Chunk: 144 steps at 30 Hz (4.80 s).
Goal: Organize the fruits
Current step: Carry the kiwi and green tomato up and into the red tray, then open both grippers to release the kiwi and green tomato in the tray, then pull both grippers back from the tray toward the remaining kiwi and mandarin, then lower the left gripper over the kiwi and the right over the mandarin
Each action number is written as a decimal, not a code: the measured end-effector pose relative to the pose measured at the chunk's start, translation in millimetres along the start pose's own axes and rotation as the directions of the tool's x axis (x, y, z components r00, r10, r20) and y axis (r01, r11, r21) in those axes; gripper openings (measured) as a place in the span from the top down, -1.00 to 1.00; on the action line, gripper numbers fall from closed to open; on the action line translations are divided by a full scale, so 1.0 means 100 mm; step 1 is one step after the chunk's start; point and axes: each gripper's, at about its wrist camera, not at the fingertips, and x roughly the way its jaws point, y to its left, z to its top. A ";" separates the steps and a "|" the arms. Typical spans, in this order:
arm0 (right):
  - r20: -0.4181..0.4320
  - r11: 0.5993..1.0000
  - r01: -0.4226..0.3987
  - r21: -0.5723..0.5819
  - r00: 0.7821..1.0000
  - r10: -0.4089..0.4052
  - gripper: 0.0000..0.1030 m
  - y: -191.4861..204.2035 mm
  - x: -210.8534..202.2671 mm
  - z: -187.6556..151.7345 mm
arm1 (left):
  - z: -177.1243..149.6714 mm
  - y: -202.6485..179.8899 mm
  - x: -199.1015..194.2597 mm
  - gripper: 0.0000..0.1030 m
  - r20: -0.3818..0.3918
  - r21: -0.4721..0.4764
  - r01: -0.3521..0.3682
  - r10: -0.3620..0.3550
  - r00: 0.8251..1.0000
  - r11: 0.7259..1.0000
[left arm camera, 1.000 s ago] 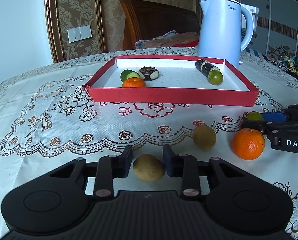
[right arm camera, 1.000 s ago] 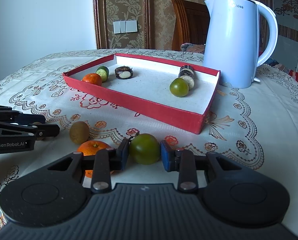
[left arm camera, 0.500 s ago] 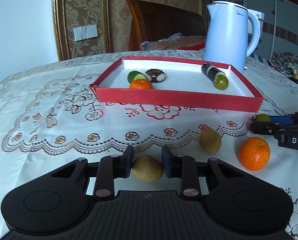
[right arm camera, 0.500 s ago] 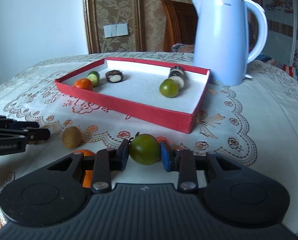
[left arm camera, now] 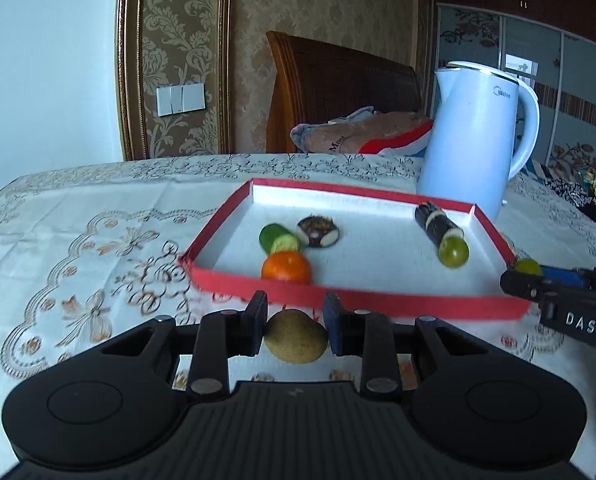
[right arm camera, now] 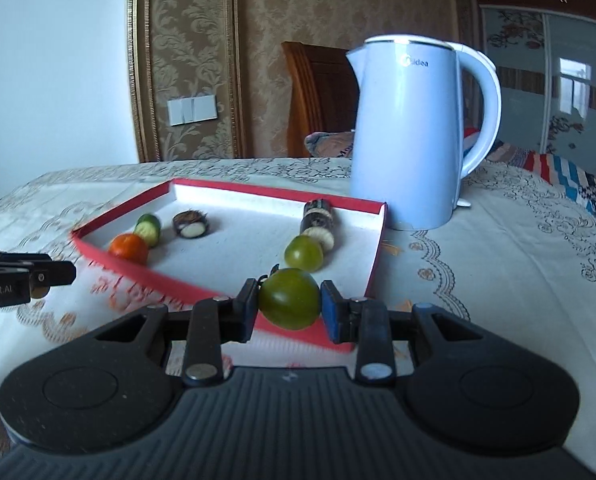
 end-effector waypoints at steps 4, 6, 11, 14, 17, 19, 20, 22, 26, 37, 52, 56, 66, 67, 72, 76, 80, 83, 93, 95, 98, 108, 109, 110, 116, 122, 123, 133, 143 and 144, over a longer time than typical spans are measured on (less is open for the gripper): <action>-0.014 0.999 0.029 0.015 0.999 -0.029 0.39 -0.03 0.20 0.10 | 0.13 -0.08 0.23 0.42 -0.005 0.006 -0.019 0.019 1.000 1.000; -0.020 0.999 0.044 0.009 0.999 -0.044 0.39 -0.02 0.28 0.13 | 0.17 -0.13 0.33 0.42 -0.006 0.017 -0.024 0.024 1.000 1.000; -0.051 0.998 0.062 -0.005 0.997 -0.062 0.39 0.01 0.48 0.14 | 0.22 -0.28 0.54 0.42 -0.001 0.051 -0.034 0.034 0.999 0.998; -0.074 0.998 0.070 -0.008 0.995 -0.070 0.39 0.03 0.58 0.13 | 0.23 -0.34 0.64 0.42 -0.008 0.052 -0.029 0.029 1.000 0.998; -0.101 0.998 0.067 0.002 0.993 -0.067 0.39 0.02 0.67 0.12 | 0.24 -0.38 0.74 0.42 -0.019 0.050 -0.035 0.036 0.999 0.998; -0.114 0.997 0.071 0.004 0.991 -0.070 0.39 0.02 0.71 0.11 | 0.23 -0.39 0.79 0.42 -0.015 0.048 -0.048 0.049 0.999 0.998; -0.118 0.997 0.074 0.002 0.990 -0.074 0.39 0.02 0.74 0.11 | 0.23 -0.41 0.80 0.42 -0.008 0.054 -0.053 0.054 0.999 0.997; -0.132 0.997 0.076 0.009 0.989 -0.074 0.39 0.01 0.79 0.11 | 0.24 -0.42 0.84 0.42 -0.006 0.058 -0.058 0.058 0.998 0.997; -0.133 0.996 0.091 0.021 0.987 -0.087 0.39 -0.01 0.88 0.14 | 0.24 -0.44 0.94 0.42 -0.005 0.052 -0.065 0.066 0.998 0.997; -0.111 0.990 0.140 0.001 0.984 -0.139 0.39 0.01 1.04 0.19 | 0.22 -0.51 1.13 0.42 -0.013 0.081 -0.095 0.096 0.995 0.992; -0.112 0.993 0.119 0.023 0.987 -0.115 0.21 -0.02 0.97 0.16 | 0.17 -0.52 1.07 0.30 0.000 0.100 -0.070 0.070 0.998 0.993; -0.097 0.992 0.125 0.020 0.988 -0.122 0.09 0.00 0.93 0.16 | 0.14 -0.57 1.04 0.01 0.006 0.123 -0.035 0.034 0.999 0.992; -0.074 0.993 0.110 0.044 0.992 -0.107 -0.29 -0.03 0.81 0.15 | 0.09 -0.59 0.92 0.00 0.027 0.149 -0.016 0.012 1.000 0.989; -0.071 0.993 0.107 0.048 0.992 -0.103 -0.29 -0.04 0.80 0.15 | 0.08 -0.59 0.89 0.00 0.030 0.155 -0.015 0.011 0.999 0.988; -0.055 0.994 0.098 0.049 0.994 -0.095 -0.34 -0.05 0.72 0.14 | 0.02 -0.59 0.74 0.00 0.044 0.155 -0.004 -0.003 0.999 0.988; -0.027 0.994 0.102 0.030 0.994 -0.101 -0.38 -0.01 0.63 0.12 | -0.02 -0.55 0.61 -0.21 0.055 0.139 -0.016 0.008 0.998 0.990; -0.008 0.994 0.101 0.031 0.995 -0.101 -0.48 0.00 0.56 0.11 | -0.02 -0.46 0.51 -0.26 0.073 0.110 -0.025 0.017 0.997 0.994; -0.007 0.995 0.094 0.038 0.996 -0.094 -0.48 -0.01 0.51 0.09 | -0.03 -0.41 0.48 -0.26 0.063 0.093 -0.025 0.019 0.998 0.995; 0.011 0.995 0.046 0.083 0.999 -0.047 -0.58 -0.06 0.27 0.01 | -0.15 -0.29 0.23 -0.27 0.035 0.067 -0.001 -0.001 0.999 0.998; 0.020 0.994 0.037 0.099 0.999 -0.039 -0.65 -0.09 0.19 -0.02 | -0.18 -0.26 0.15 -0.27 0.029 0.059 0.022 -0.024 0.999 0.998; 0.041 0.991 0.022 0.133 0.999 -0.027 -0.65 -0.16 0.06 -0.06 | -0.24 -0.22 0.02 -0.27 0.023 0.050 0.057 -0.058 0.998 0.997; 0.053 0.972 -0.182 0.147 0.983 0.176 -0.72 -0.25 -0.43 -0.28 | -0.29 -0.15 0.03 -0.43 -0.029 0.008 0.042 -0.041 0.999 0.999; 0.043 0.968 -0.215 0.131 0.977 0.211 -0.73 -0.22 -0.47 -0.32 | -0.28 -0.12 0.04 -0.43 -0.033 -0.006 0.036 -0.036 0.999 0.999; 0.025 0.964 -0.240 0.111 0.971 0.238 -0.74 -0.18 -0.51 -0.35 | -0.28 -0.10 0.05 -0.43 -0.038 -0.021 0.031 -0.032 0.999 0.999; -0.073 0.959 -0.282 -0.035 0.957 0.279 -0.66 0.19 -0.57 -0.53 | -0.26 0.00 0.08 -0.44 -0.050 -0.078 0.016 -0.020 0.999 0.997; -0.164 0.954 -0.298 -0.020 0.943 0.291 -0.02 0.24 -0.42 -0.55 | -0.26 -0.03 0.08 -0.44 -0.050 -0.067 0.024 -0.027 0.998 0.997; -0.167 0.952 -0.306 -0.010 0.939 0.300 0.00 0.23 -0.42 -0.55 | -0.26 -0.03 0.08 -0.44 -0.051 -0.065 0.024 -0.027 0.998 0.998; -0.131 0.960 -0.281 0.005 0.951 0.280 0.23 0.22 -0.41 -0.53 | -0.28 -0.07 0.11 -0.44 -0.059 -0.043 0.030 -0.033 0.998 0.999; -0.096 0.993 -0.102 -0.058 0.991 0.096 0.23 0.28 -0.39 -0.48 | -0.29 -0.13 0.08 -0.44 -0.052 -0.013 0.052 -0.053 0.997 0.999; -0.072 0.996 -0.072 -0.049 0.995 0.069 0.14 0.26 -0.40 -0.46 | -0.29 -0.15 0.08 -0.44 -0.055 -0.007 0.062 -0.062 0.997 0.998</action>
